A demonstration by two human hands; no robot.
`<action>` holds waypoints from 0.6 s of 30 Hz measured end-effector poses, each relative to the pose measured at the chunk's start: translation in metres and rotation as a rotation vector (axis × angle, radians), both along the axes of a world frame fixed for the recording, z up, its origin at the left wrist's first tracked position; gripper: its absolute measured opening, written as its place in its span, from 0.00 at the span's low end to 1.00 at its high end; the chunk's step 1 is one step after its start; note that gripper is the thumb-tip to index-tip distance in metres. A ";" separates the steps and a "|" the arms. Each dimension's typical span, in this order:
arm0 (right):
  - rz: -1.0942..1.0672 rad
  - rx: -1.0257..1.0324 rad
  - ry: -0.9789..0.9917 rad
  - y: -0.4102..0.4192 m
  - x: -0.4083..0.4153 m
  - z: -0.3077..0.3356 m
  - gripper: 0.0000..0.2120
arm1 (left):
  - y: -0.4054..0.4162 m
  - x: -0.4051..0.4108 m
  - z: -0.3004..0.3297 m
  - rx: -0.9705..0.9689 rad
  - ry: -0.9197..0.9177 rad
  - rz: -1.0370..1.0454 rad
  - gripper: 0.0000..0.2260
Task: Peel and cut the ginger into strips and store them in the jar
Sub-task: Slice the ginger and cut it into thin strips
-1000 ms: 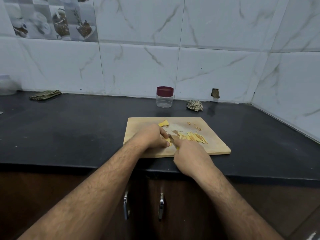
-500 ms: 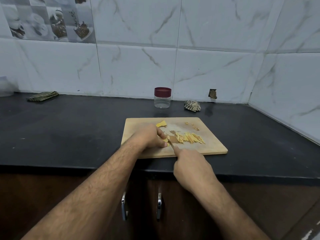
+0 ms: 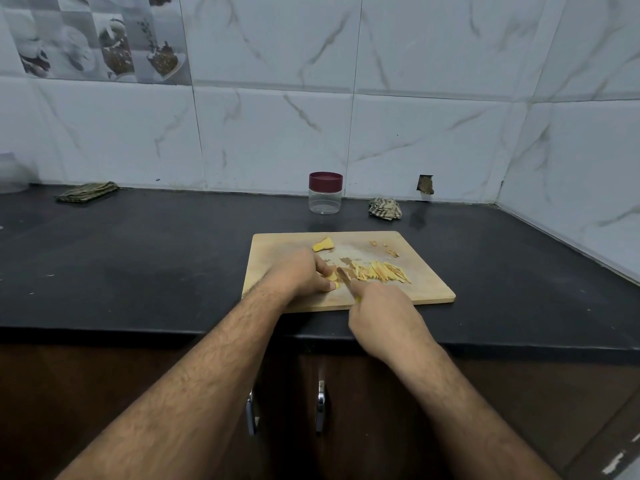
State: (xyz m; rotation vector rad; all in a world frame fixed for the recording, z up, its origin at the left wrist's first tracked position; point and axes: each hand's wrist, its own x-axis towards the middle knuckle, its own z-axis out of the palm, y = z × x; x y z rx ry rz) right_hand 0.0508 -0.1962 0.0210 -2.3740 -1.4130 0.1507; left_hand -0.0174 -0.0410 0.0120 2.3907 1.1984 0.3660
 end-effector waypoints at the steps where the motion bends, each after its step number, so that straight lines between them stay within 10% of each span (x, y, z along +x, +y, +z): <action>1: 0.002 0.002 0.004 0.001 0.000 0.000 0.25 | 0.000 0.000 -0.001 -0.006 -0.006 -0.002 0.17; 18: 0.013 -0.074 -0.049 0.021 -0.007 0.001 0.23 | 0.003 0.001 -0.004 -0.056 -0.037 -0.012 0.16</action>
